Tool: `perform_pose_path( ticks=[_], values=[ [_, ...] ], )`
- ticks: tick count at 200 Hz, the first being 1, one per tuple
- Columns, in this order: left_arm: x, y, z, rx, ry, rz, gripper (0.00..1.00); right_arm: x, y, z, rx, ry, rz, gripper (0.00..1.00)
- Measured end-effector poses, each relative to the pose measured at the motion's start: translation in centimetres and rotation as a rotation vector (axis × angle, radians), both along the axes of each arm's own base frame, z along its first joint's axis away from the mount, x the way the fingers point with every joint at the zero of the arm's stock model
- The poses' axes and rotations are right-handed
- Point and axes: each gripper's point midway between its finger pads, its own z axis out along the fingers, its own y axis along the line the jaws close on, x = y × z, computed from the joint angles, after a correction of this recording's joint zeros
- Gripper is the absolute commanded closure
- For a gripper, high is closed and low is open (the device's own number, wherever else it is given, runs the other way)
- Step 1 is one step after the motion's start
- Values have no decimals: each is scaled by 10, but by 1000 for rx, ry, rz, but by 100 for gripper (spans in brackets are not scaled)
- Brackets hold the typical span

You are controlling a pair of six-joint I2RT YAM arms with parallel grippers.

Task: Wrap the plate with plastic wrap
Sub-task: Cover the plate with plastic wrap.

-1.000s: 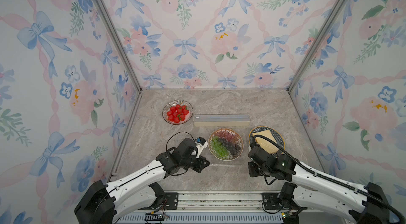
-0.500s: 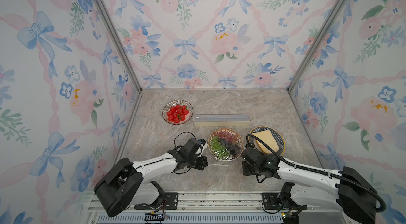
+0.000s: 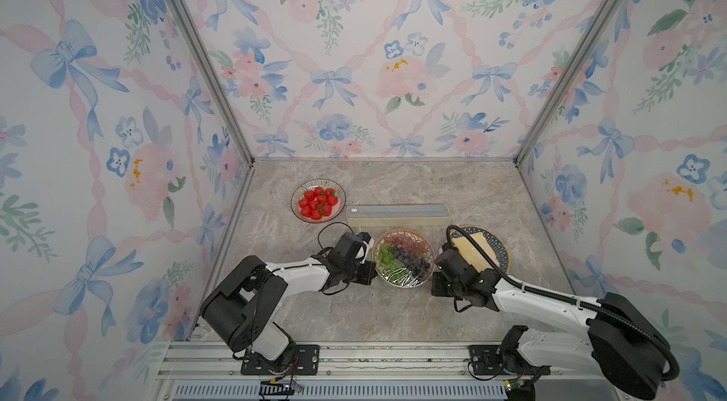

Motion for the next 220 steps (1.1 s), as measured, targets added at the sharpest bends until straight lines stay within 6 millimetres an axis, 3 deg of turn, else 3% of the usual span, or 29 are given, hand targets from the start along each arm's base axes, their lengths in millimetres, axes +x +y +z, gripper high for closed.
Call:
perform_pose_path(
  ticks=[24,45,89,132,181,220],
  values=[
    [7,1,1,1,-19,17,100,5,-3,3,13,-15,-9,72],
    [14,7,4,5,-39,45,78,2,-6,12,23,-25,1,59],
    [25,28,27,-25,-100,129,66,-14,-18,38,21,-20,32,37],
    [30,53,53,-44,-152,220,38,-19,-7,66,112,-25,58,1],
    [9,33,46,-134,-10,158,11,-10,14,49,291,46,-12,3],
    [2,10,31,-242,100,139,7,0,26,33,380,103,-73,3]
  ],
)
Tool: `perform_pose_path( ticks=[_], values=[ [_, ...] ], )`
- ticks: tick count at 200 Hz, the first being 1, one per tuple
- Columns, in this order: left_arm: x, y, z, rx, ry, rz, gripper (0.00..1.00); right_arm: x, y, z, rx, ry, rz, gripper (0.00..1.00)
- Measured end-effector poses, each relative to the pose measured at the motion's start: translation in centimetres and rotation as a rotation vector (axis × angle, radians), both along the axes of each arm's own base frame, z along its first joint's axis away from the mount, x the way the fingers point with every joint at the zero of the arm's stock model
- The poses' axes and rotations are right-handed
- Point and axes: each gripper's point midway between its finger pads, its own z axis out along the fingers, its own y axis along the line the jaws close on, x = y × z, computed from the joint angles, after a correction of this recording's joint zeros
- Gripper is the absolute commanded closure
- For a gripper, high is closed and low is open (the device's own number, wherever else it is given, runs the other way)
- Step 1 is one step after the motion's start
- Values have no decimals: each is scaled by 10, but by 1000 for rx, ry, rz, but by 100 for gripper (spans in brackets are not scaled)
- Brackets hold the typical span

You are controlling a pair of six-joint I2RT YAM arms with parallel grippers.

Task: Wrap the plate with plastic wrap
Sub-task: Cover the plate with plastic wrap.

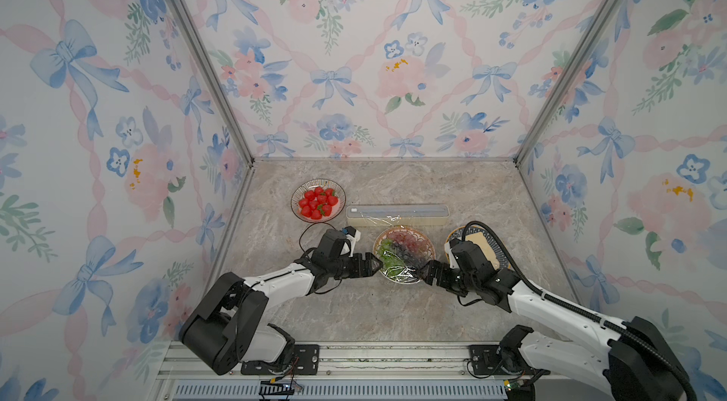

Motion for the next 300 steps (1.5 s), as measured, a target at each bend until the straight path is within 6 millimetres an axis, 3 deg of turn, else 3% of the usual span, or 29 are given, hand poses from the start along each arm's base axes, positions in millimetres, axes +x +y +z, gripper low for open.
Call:
perform_pose_path(
  ticks=[22,78,106,160,200,231,261,300],
  values=[
    [-5,-14,-7,-29,30,-30,7,8,11,-2,46,7,-8,3],
    [0,-43,7,-102,4,-81,8,20,31,-2,132,2,3,3],
    [2,-42,7,-101,2,-72,8,20,26,-1,112,-1,9,3],
    [16,-21,1,-76,-15,-2,9,20,-8,-6,15,23,-21,3],
    [24,-27,-6,-57,-13,-26,11,36,3,-5,-8,28,5,3],
    [29,-43,4,-74,-37,-64,13,47,22,-3,-8,15,43,3],
    [22,-45,0,-52,-25,-72,14,40,25,-4,-36,16,60,3],
    [-2,-41,0,-43,-7,-90,13,22,24,0,-31,21,69,3]
  ],
)
